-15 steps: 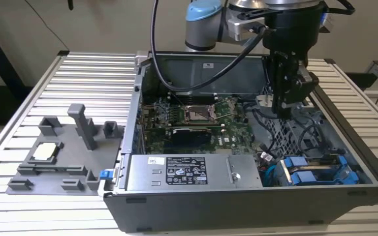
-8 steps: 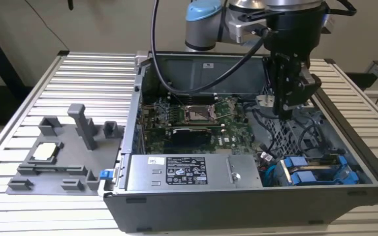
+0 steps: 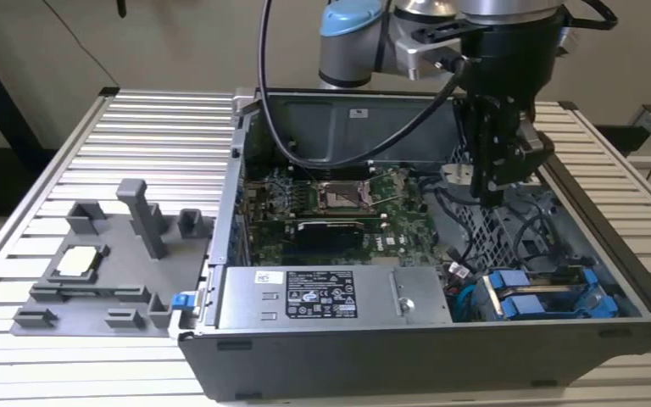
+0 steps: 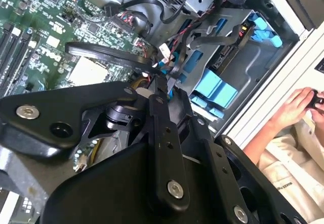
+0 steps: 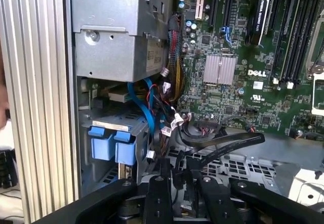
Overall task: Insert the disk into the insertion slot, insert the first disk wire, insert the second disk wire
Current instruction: 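Insert the second disk wire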
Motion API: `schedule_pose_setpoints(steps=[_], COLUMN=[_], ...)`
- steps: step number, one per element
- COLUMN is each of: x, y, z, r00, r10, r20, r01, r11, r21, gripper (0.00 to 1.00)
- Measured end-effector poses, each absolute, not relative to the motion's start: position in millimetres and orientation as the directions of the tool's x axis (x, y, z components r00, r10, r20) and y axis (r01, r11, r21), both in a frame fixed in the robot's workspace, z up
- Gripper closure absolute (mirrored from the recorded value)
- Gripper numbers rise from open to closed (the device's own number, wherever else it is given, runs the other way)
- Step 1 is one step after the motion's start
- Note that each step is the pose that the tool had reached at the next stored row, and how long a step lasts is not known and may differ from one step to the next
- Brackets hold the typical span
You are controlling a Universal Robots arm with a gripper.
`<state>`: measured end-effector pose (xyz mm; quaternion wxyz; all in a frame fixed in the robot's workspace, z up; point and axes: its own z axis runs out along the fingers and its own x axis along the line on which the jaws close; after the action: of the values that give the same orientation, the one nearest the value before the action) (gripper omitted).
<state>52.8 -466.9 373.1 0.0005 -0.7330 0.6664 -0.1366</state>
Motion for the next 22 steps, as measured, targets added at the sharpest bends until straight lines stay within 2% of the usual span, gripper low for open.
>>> schedule_pose_setpoints(steps=[7,10,11,12,18,22], x=[52.7,52.7,52.6,52.6,52.7,53.1], y=[-477.3,-480.6,-481.2,-481.6,-483.1,-495.0], z=[373.2,373.2,373.1,373.2,373.1,373.1], r00=[0.076,0.076,0.076,0.076,0.076,0.076], r10=[-0.984,-0.985,-0.985,-0.985,-0.985,-0.986], r20=[0.162,0.155,0.154,0.153,0.152,0.15], r01=[-0.977,-0.977,-0.977,-0.977,-0.977,-0.977], r11=[-0.106,-0.105,-0.104,-0.104,-0.104,-0.104], r21=[-0.187,-0.188,-0.188,-0.188,-0.188,-0.187], gripper=[0.73,0.73,0.75,0.82,0.84,0.84])
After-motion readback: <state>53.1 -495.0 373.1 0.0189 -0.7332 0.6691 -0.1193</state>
